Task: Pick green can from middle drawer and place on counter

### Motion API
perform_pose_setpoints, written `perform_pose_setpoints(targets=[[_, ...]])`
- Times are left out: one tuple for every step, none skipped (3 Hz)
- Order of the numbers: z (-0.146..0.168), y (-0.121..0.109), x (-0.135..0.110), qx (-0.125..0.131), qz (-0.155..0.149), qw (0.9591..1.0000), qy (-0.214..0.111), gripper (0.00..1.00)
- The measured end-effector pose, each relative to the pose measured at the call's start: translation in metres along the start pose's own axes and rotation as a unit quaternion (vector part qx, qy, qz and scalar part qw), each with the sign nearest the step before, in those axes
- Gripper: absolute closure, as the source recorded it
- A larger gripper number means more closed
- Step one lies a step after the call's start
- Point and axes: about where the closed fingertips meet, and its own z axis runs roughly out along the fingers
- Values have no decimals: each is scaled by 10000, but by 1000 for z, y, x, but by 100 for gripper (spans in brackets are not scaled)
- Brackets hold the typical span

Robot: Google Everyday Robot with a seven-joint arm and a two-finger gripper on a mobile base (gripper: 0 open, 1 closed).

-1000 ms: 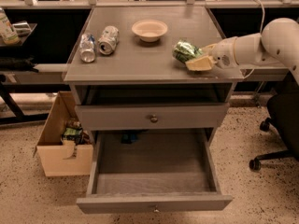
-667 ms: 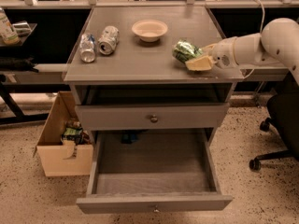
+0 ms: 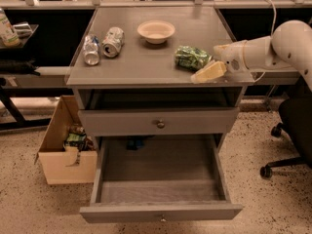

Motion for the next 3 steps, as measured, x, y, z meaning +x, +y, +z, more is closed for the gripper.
perform_pose_setpoints(targets=[[0, 2, -2, -14, -20, 10000, -49, 0], [-20, 15, -24, -69, -354, 9986, -394, 0], [-58, 36, -56, -77, -920, 9920, -856, 0]])
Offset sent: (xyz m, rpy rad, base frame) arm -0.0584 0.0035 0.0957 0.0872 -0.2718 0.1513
